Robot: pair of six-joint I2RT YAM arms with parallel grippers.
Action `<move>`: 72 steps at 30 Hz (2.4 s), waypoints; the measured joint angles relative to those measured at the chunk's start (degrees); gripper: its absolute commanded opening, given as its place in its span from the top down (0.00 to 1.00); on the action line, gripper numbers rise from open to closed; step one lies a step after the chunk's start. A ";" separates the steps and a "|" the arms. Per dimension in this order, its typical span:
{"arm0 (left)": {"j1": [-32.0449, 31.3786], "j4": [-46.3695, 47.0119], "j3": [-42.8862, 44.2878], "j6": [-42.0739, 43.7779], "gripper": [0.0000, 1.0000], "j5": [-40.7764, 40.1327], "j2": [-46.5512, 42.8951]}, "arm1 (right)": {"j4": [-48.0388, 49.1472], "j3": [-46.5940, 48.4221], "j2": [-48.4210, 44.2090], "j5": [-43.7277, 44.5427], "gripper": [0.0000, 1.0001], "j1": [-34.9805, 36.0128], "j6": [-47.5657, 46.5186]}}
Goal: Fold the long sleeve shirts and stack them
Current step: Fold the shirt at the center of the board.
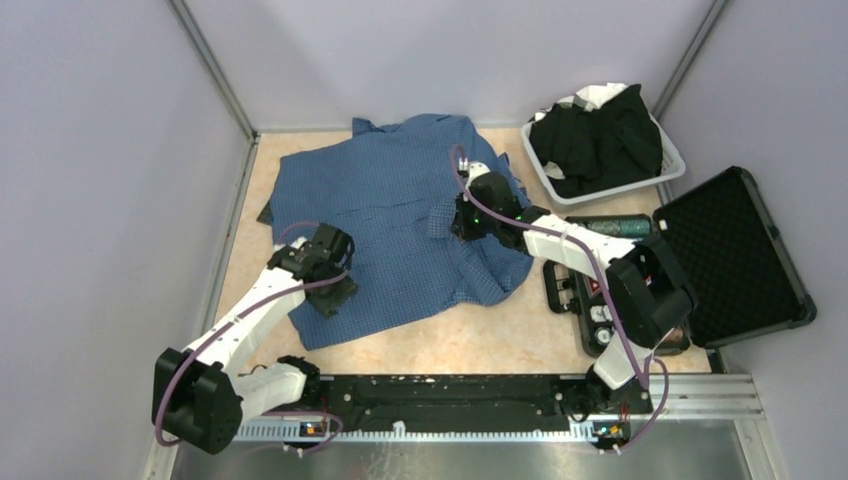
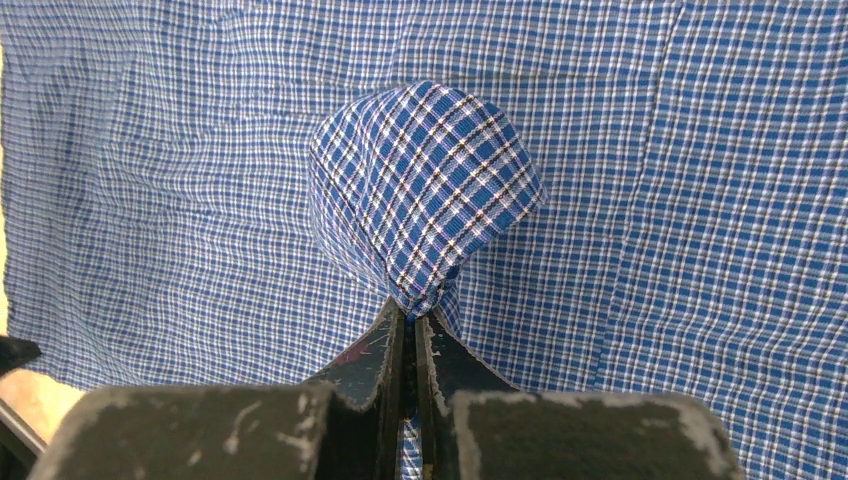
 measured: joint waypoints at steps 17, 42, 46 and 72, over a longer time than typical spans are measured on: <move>0.00 -6.01 -8.70 -16.83 0.62 -4.76 6.47 | 4.15 -0.04 -0.28 -4.72 1.00 -2.71 0.63; 0.00 -1.25 -9.18 -14.12 0.67 -5.38 8.31 | 6.38 -2.60 -5.49 -6.23 1.00 -3.89 1.05; 0.00 -1.55 -9.27 -13.57 0.57 -5.11 5.42 | 6.36 -2.60 -5.86 -6.14 1.00 -3.89 1.03; -0.81 1.31 -10.14 -12.76 0.96 -2.82 3.52 | 7.19 -5.57 -9.53 -7.10 1.00 -3.89 0.13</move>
